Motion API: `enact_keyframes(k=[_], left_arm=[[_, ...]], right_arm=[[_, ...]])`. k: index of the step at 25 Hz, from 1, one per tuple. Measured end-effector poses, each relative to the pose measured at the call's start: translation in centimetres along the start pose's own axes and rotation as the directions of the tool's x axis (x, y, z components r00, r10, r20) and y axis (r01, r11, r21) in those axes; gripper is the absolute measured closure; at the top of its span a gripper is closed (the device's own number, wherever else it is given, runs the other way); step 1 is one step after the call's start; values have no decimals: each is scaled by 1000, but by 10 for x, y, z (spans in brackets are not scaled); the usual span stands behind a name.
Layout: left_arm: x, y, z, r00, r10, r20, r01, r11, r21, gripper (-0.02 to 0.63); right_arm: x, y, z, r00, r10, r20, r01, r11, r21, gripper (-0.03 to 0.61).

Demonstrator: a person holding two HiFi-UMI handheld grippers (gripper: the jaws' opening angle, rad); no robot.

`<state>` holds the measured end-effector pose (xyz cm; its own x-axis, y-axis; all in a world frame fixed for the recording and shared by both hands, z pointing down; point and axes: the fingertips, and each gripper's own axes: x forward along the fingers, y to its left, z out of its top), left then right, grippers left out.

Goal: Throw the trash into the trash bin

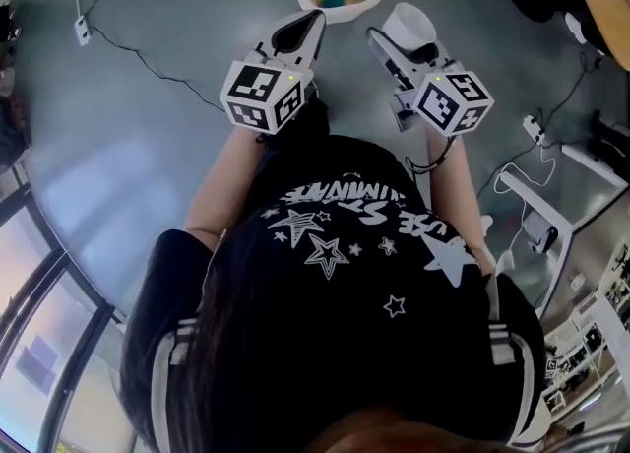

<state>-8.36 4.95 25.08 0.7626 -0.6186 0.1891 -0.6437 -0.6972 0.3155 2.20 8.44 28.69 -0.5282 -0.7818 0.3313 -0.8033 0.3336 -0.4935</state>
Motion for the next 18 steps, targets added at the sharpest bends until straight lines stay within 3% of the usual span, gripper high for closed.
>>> enact_keyframes(k=[10, 18], left_arm=[[24, 54, 16, 998, -60, -10, 60, 998, -24, 603], [33, 79, 21, 998, -65, -8, 65, 997, -42, 603]], right_arm=[[52, -13, 24, 996, -88, 13, 87, 996, 18, 249], [74, -7, 24, 994, -105, -12, 106, 994, 18, 249]])
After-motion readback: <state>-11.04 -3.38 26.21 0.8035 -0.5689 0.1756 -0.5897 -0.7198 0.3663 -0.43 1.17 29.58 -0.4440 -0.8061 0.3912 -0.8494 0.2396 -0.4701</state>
